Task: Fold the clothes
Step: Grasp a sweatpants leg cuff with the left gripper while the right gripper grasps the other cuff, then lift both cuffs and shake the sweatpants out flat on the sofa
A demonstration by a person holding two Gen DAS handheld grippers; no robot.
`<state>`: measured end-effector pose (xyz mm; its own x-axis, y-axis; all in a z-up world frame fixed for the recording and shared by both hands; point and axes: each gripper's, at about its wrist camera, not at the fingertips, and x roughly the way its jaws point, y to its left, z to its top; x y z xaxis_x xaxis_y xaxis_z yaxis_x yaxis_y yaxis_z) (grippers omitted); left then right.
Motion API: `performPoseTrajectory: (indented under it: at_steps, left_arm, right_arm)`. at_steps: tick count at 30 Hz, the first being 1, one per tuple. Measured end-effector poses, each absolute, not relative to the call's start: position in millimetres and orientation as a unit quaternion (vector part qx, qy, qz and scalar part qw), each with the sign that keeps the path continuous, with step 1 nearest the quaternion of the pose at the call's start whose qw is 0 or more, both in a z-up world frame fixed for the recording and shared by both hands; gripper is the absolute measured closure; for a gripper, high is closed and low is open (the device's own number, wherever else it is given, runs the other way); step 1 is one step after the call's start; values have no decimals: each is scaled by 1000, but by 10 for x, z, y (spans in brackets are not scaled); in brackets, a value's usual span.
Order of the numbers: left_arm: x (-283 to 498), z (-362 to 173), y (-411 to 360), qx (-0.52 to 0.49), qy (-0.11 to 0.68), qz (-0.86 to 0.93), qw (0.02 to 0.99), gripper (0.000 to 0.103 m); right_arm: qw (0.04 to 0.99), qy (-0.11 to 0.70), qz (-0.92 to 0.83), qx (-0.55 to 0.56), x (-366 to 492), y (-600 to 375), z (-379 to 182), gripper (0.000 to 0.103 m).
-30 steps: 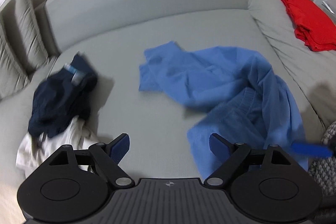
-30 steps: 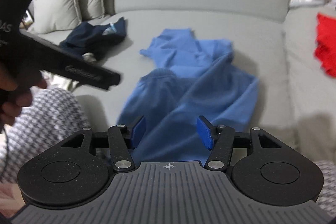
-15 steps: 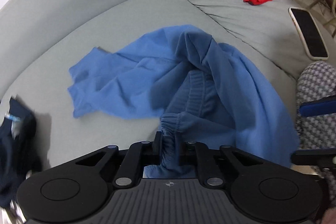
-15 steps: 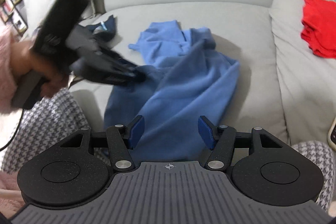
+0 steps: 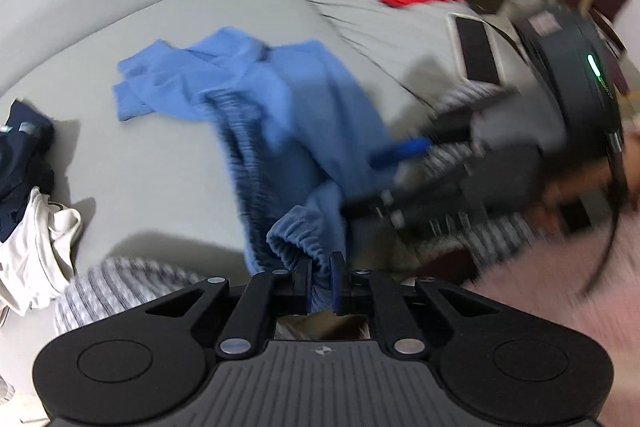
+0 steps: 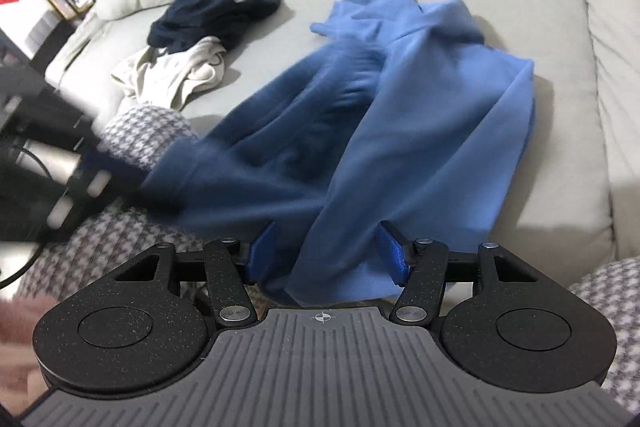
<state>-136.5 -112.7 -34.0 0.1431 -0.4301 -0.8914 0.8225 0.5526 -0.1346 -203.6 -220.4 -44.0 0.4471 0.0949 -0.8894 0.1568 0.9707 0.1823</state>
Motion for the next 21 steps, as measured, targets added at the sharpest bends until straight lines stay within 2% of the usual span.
performPoseTrajectory:
  at_steps: [4, 6, 11, 13, 14, 15, 16, 17, 18, 21]
  left_arm:
    - [-1212, -225, -1205, 146, 474, -402, 769, 96]
    - [-1125, -103, -1277, 131, 463, -403, 778, 96]
    - [-1158, 95, -1558, 129, 446, -447, 765, 96]
    - [-1198, 87, -1594, 142, 440, -456, 760, 92]
    - [-1239, 98, -1626, 159, 430, -455, 764, 85]
    - [-1240, 104, -1608, 158, 427, -453, 766, 68]
    - [-1231, 117, -1577, 155, 425, -451, 770, 58]
    - [-1165, 143, -1484, 142, 420, -436, 783, 42]
    - [-1132, 136, -1451, 140, 419, -426, 790, 33]
    - [-883, 46, -1383, 140, 429, -378, 808, 33]
  right_arm:
    - [862, 485, 45, 137, -2283, -2109, -228, 36]
    - [870, 475, 64, 117, -2315, -2018, -162, 32]
    - [912, 406, 36, 40, -2328, -1791, 7, 30]
    - [922, 386, 20, 18, -2310, -1742, 29, 30]
    - [923, 385, 14, 9, -2307, -1743, 26, 39]
    - [923, 385, 7, 1, -2305, -1747, 22, 82]
    - [918, 396, 4, 0, -2308, -1769, 5, 94]
    - [911, 412, 3, 2, -2312, -1798, -16, 94]
    - [906, 424, 1, 2, -2345, -1832, -30, 94]
    - [897, 441, 1, 9, -2464, -1920, -25, 94]
